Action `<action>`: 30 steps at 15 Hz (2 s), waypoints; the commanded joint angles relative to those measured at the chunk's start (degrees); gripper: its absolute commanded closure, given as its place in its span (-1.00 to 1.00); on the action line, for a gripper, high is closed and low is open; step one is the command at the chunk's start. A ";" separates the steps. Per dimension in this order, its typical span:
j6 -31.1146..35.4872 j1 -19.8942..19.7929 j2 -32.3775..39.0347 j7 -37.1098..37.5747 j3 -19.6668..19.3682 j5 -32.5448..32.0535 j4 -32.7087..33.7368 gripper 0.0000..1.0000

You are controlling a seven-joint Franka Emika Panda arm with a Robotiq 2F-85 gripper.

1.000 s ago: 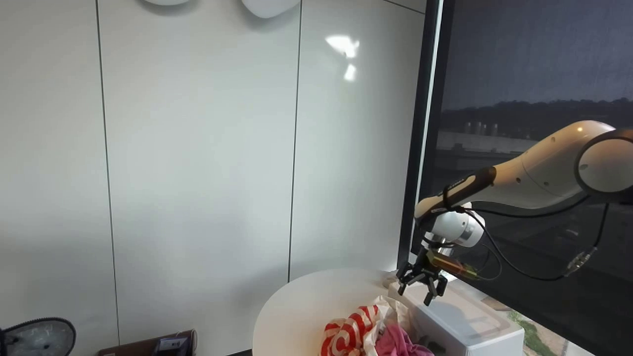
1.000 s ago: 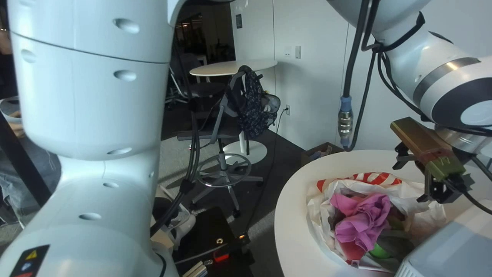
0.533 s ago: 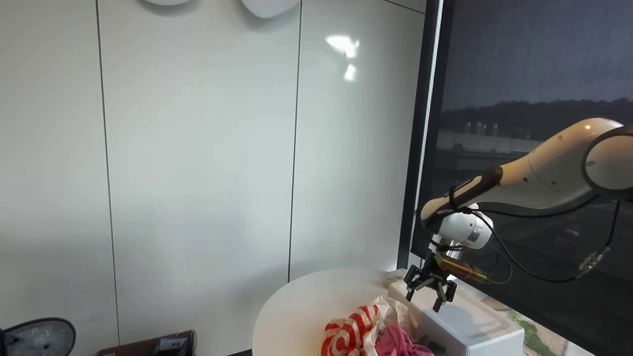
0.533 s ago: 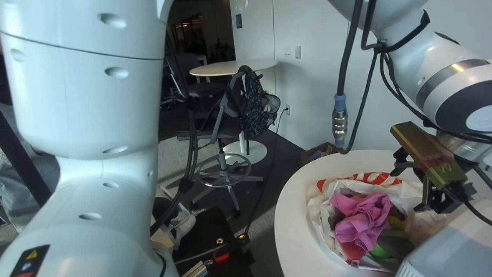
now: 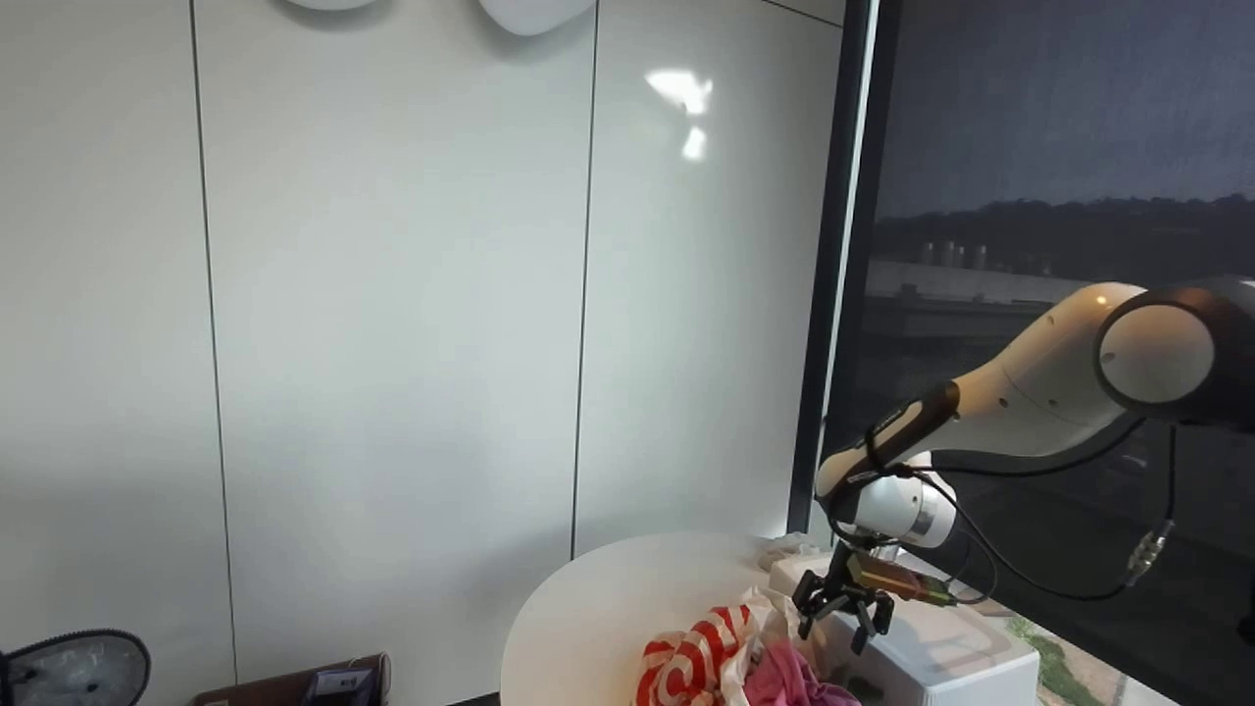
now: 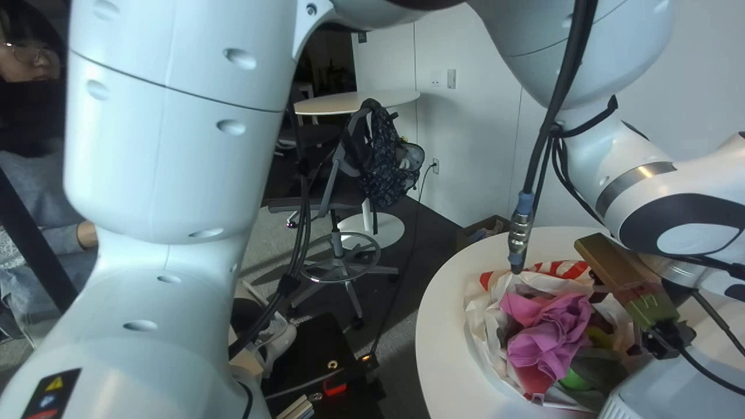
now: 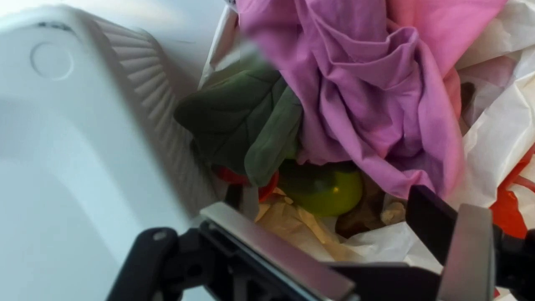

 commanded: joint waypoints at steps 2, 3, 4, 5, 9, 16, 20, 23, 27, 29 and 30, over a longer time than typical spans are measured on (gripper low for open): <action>9.30 0.11 4.20 0.28 1.57 -1.41 0.35 -1.00; 10.77 0.03 4.78 0.34 1.96 -1.59 0.24 -1.00; 12.19 0.00 4.65 0.35 2.15 -2.23 0.01 -1.00; 13.48 -0.02 4.63 0.28 2.26 -2.62 -0.28 -1.00; 19.64 1.25 4.83 1.91 0.69 -7.20 -1.59 -1.00; 23.56 2.53 6.16 7.07 -2.11 -13.92 -2.34 -1.00; 24.19 2.66 7.81 7.71 -1.35 -14.00 -1.80 -1.00; 26.51 3.59 10.60 8.96 -2.44 -14.74 -0.61 -1.00; 29.88 3.34 12.95 9.79 -2.66 -14.80 0.30 -0.50; 30.97 2.91 12.86 9.44 -2.19 -14.62 0.00 -0.32; 31.19 2.83 12.47 9.39 -2.09 -14.57 -0.33 -0.17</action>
